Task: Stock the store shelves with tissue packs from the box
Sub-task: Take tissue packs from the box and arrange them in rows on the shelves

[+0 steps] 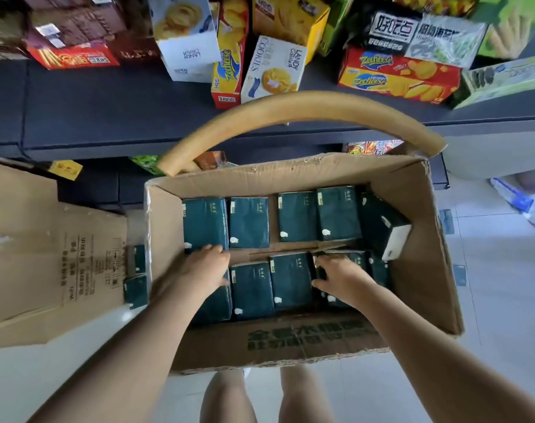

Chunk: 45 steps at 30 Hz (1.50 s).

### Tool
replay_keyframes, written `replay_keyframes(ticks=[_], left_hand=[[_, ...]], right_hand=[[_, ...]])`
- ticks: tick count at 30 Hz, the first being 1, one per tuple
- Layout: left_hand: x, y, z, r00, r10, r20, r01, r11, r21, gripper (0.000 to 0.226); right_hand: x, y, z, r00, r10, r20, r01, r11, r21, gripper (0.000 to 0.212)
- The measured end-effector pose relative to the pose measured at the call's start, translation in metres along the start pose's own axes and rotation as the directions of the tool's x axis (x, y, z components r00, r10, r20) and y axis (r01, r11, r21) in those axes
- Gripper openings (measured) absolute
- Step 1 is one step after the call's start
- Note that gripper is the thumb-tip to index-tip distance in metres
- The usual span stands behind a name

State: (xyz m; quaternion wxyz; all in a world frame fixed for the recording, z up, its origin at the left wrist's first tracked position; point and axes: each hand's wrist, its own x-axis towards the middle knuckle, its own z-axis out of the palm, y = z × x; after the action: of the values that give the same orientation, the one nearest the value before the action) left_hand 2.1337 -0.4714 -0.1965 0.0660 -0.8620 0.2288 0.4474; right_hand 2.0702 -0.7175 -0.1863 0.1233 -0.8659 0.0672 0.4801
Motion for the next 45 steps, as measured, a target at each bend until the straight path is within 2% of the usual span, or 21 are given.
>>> replay_keyframes(ticks=[3, 6, 12, 16, 18, 20, 22, 24, 26, 28, 30, 31, 33, 34, 36, 37, 38, 40, 43, 45], left_hand=[[0.003, -0.007, 0.007, 0.992, -0.038, 0.117, 0.028, 0.996, 0.089, 0.058], [0.003, -0.015, 0.011, 0.992, -0.041, 0.118, 0.026, 0.993, 0.119, 0.048], [-0.005, -0.021, 0.008, 0.999, -0.006, 0.046, 0.010, 0.997, -0.081, 0.030], [-0.018, -0.022, 0.006, 1.000, 0.024, 0.004, -0.023, 0.983, -0.182, 0.031], [-0.018, -0.020, 0.007, 0.997, 0.062, 0.039, -0.058, 0.994, -0.093, 0.041], [-0.013, -0.020, 0.009, 0.994, 0.085, 0.072, -0.087, 0.996, 0.021, 0.039], [-0.007, -0.021, 0.010, 0.993, 0.077, 0.094, -0.080, 0.996, 0.028, 0.037], [-0.002, -0.023, 0.010, 0.992, 0.089, 0.088, -0.083, 0.994, -0.070, 0.037], [0.000, -0.022, 0.008, 0.995, 0.091, 0.035, -0.078, 0.959, -0.272, 0.031], [0.000, -0.019, 0.002, 0.999, 0.039, 0.002, -0.031, 0.847, -0.531, 0.029], [0.000, -0.014, -0.003, 0.999, -0.051, 0.002, 0.036, 0.682, -0.731, 0.034], [0.001, -0.011, -0.005, 0.995, -0.099, 0.003, 0.062, 0.601, -0.797, 0.037], [0.002, -0.004, -0.007, 0.981, -0.194, -0.006, 0.085, 0.457, -0.885, 0.039], [0.003, 0.001, -0.008, 0.972, -0.233, -0.009, 0.085, 0.393, -0.916, 0.037], [0.008, 0.009, -0.005, 0.956, -0.293, -0.001, 0.080, 0.264, -0.961, 0.038], [0.011, 0.012, -0.003, 0.949, -0.316, 0.020, 0.080, 0.177, -0.981, 0.038], [0.013, 0.015, -0.001, 0.943, -0.331, 0.041, 0.075, 0.090, -0.993, 0.038], [0.017, 0.020, 0.003, 0.936, -0.340, 0.087, 0.081, -0.030, -0.996, 0.033], [0.018, 0.027, 0.010, 0.941, -0.318, 0.119, 0.088, -0.109, -0.990, 0.014], [0.018, 0.031, 0.014, 0.935, -0.332, 0.124, 0.088, -0.123, -0.989, 0.014]], right_hand=[[0.002, 0.001, 0.003, 1.000, -0.004, -0.004, 0.004, 1.000, 0.029, 0.056], [0.005, -0.001, 0.004, 1.000, -0.010, -0.003, 0.010, 0.998, 0.066, 0.057], [0.008, -0.007, 0.008, 1.000, -0.001, -0.021, 0.004, 0.986, 0.169, 0.056], [0.006, -0.012, 0.007, 0.999, 0.012, -0.038, -0.003, 0.974, 0.227, 0.054], [0.006, -0.014, 0.006, 0.999, 0.020, -0.029, -0.012, 0.971, 0.237, 0.053], [0.006, -0.014, 0.006, 0.999, 0.037, -0.017, -0.031, 0.964, 0.265, 0.052], [0.006, -0.014, 0.007, 0.997, 0.069, -0.022, -0.057, 0.936, 0.346, 0.051], [0.005, -0.011, 0.007, 0.993, 0.099, -0.061, -0.063, 0.899, 0.433, 0.051], [0.006, -0.009, 0.004, 0.985, 0.148, -0.092, -0.084, 0.865, 0.494, 0.049], [0.008, -0.005, 0.001, 0.965, 0.235, -0.113, -0.133, 0.817, 0.562, 0.042], [0.013, 0.001, 0.000, 0.927, 0.358, -0.109, -0.184, 0.691, 0.699, 0.037], [0.016, 0.003, 0.001, 0.907, 0.414, -0.079, -0.189, 0.568, 0.801, 0.037], [0.021, 0.006, 0.002, 0.875, 0.483, 0.033, -0.154, 0.213, 0.965, 0.036], [0.023, 0.006, 0.001, 0.865, 0.493, 0.093, -0.125, 0.032, 0.992, 0.037], [0.028, 0.003, -0.004, 0.850, 0.490, 0.192, -0.072, -0.254, 0.965, 0.039], [0.031, 0.001, -0.008, 0.843, 0.485, 0.233, -0.051, -0.359, 0.932, 0.041], [0.034, 0.000, -0.011, 0.837, 0.478, 0.267, -0.038, -0.436, 0.899, 0.043], [0.045, -0.002, -0.018, 0.827, 0.466, 0.315, -0.038, -0.512, 0.858, 0.047], [0.058, -0.004, -0.025, 0.787, 0.490, 0.374, -0.063, -0.540, 0.839, 0.055], [0.063, -0.003, -0.024, 0.762, 0.520, 0.386, -0.077, -0.519, 0.851, 0.050]])
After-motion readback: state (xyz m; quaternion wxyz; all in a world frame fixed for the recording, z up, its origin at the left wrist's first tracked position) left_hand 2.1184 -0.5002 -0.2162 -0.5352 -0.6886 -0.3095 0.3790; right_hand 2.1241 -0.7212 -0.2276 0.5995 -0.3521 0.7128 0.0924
